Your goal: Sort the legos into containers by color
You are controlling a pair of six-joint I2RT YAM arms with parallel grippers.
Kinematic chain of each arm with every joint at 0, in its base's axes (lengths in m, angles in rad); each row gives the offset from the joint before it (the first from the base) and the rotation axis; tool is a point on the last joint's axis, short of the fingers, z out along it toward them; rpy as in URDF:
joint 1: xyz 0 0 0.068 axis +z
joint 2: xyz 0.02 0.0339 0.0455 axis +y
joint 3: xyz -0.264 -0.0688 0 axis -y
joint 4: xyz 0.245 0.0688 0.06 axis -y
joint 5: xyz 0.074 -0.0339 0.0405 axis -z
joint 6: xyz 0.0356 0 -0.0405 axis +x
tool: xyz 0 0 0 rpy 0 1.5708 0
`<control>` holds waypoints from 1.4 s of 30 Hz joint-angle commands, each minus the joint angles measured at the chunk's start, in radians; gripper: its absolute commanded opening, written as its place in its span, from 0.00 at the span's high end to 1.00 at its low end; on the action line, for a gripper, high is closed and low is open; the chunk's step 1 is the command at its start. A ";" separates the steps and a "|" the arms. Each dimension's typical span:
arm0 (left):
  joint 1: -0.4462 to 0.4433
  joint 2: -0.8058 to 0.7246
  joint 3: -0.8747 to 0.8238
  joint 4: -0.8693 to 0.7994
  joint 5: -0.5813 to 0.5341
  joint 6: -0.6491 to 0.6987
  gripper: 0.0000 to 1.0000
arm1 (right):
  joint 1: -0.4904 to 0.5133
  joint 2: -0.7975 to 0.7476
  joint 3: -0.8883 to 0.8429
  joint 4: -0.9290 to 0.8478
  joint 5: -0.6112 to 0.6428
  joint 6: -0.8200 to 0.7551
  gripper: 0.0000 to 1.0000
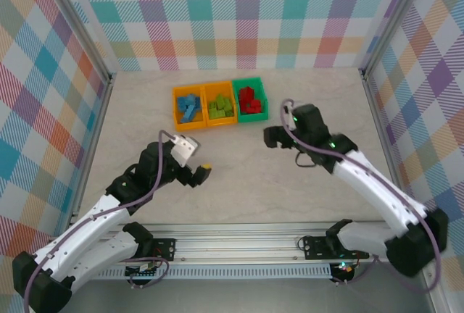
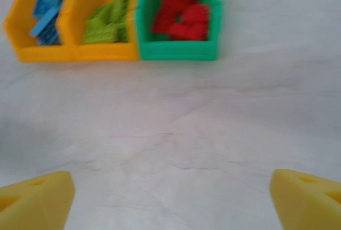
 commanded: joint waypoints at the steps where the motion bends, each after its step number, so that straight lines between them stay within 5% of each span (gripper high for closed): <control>1: 0.010 -0.027 -0.055 0.081 -0.355 -0.266 0.00 | -0.065 -0.149 -0.195 0.161 0.221 -0.068 0.00; 4: 0.025 -0.057 -0.163 0.192 -0.582 -0.286 0.00 | -0.171 -0.226 -0.376 0.339 0.274 -0.096 0.00; 7: 0.090 -0.029 -0.227 0.284 -0.656 -0.261 0.00 | -0.221 -0.206 -0.536 0.584 0.286 -0.227 0.00; 11: 0.198 0.091 -0.293 0.448 -0.598 -0.203 0.00 | -0.331 -0.047 -0.605 0.759 0.247 -0.235 0.00; 16: 0.298 0.297 -0.337 0.677 -0.537 -0.191 0.00 | -0.445 0.205 -0.632 1.196 0.032 -0.234 0.00; 18: 0.319 0.365 -0.306 0.698 -0.499 -0.176 0.00 | -0.472 0.369 -0.561 1.246 -0.029 -0.268 0.00; 20: 0.344 0.415 -0.303 0.783 -0.454 -0.177 0.00 | -0.557 0.427 -0.591 1.356 -0.208 -0.225 0.00; 30: 0.611 0.775 -0.232 1.118 0.138 -0.159 0.00 | -0.530 0.422 -0.579 1.324 -0.138 -0.239 0.00; 42: 0.574 0.777 -0.223 1.096 0.066 -0.145 0.00 | -0.529 0.424 -0.572 1.312 -0.142 -0.242 0.00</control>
